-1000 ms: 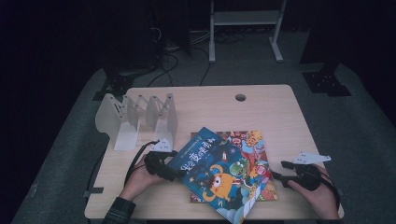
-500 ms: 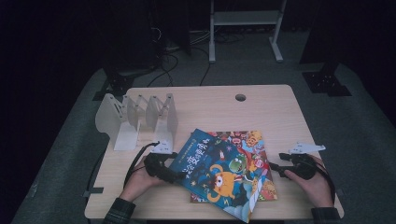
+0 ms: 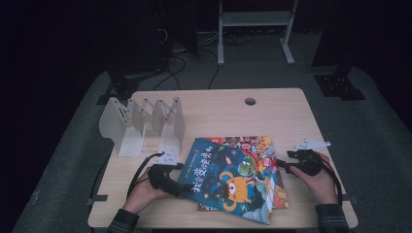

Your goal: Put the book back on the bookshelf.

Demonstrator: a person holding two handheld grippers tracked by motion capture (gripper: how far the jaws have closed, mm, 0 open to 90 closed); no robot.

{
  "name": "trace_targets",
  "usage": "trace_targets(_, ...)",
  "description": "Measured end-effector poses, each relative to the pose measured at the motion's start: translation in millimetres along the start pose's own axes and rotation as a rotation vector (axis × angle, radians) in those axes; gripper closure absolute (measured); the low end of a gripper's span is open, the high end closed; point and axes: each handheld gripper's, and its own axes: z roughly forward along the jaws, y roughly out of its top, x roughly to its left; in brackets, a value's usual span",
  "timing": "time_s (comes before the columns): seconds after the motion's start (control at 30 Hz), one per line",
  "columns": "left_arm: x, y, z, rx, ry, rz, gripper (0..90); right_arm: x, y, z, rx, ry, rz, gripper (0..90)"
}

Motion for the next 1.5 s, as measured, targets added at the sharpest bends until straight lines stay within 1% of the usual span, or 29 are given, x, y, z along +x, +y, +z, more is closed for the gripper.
trace_targets(0.07,-0.6,0.0,-0.1,0.001,-0.002,0.001,8.5,-1.9,2.0,2.9,-0.011,-0.001,0.009,39.8)
trace_targets(0.13,-1.2,0.0,-0.1,0.003,-0.004,0.001,8.5,-4.4,3.8,5.1,-0.01,0.001,0.021,39.6)
trace_targets(0.4,1.7,-1.8,-2.0,0.0,-0.005,-0.006,8.5,-7.3,13.1,14.9,-0.016,0.008,0.021,40.6)
trace_targets(0.53,2.5,-3.4,-3.7,-0.005,0.0,-0.014,8.4,-7.7,16.8,21.0,-0.026,0.023,0.034,40.7)
trace_targets(0.6,2.9,-4.6,-4.2,-0.006,0.001,-0.019,8.0,-7.0,18.9,22.6,-0.023,0.022,0.028,40.8)
trace_targets(0.67,3.2,-6.1,-5.1,-0.011,0.002,-0.028,7.6,-4.5,23.1,25.4,-0.018,0.016,0.012,41.7)
trace_targets(0.77,3.4,-8.3,-7.3,-0.014,0.005,-0.032,7.6,-2.7,26.3,27.6,-0.011,0.015,0.003,41.8)
trace_targets(0.8,3.2,-9.8,-8.6,-0.017,0.008,-0.035,7.6,-1.2,28.6,29.8,-0.012,0.011,-0.008,42.2)
trace_targets(0.93,3.1,-11.5,-10.3,-0.018,0.009,-0.036,7.6,0.4,29.1,31.2,-0.019,0.013,-0.003,41.3)
trace_targets(1.03,3.3,-12.1,-11.5,-0.022,0.017,-0.036,7.5,1.3,25.9,27.9,-0.014,0.026,-0.003,40.6)
trace_targets(1.1,4.0,-12.4,-12.7,-0.024,0.024,-0.037,7.6,3.7,23.1,23.0,-0.011,0.031,-0.011,44.2)
trace_targets(1.17,4.5,-12.7,-13.8,-0.032,0.031,-0.04,7.6,6.5,19.3,16.1,-0.036,0.043,-0.012,47.8)
trace_targets(1.2,4.7,-12.6,-14.5,-0.033,0.03,-0.042,7.6,8.0,17.3,12.5,-0.043,0.05,-0.013,50.9)
trace_targets(1.33,4.8,-11.6,-16.5,-0.034,0.035,-0.043,7.6,14.1,11.0,-0.7,-0.066,0.105,-0.033,64.5)
trace_targets(1.37,4.7,-11.5,-16.6,-0.036,0.037,-0.044,7.6,17.7,7.5,-6.7,-0.075,0.138,-0.04,71.8)
trace_targets(1.4,4.9,-11.6,-16.7,-0.036,0.038,-0.044,7.6,19.5,5.6,-8.9,-0.077,0.155,-0.046,75.1)
trace_targets(1.43,5.1,-11.7,-16.7,-0.037,0.04,-0.043,7.6,19.5,5.6,-8.9,-0.077,0.155,-0.046,75.1)
trace_targets(1.47,5.4,-11.9,-16.8,-0.038,0.041,-0.044,7.6,21.5,4.0,-10.8,-0.073,0.171,-0.052,78.1)
trace_targets(1.5,5.6,-12.3,-16.8,-0.037,0.042,-0.045,7.6,23.6,2.5,-12.6,-0.069,0.175,-0.063,80.7)
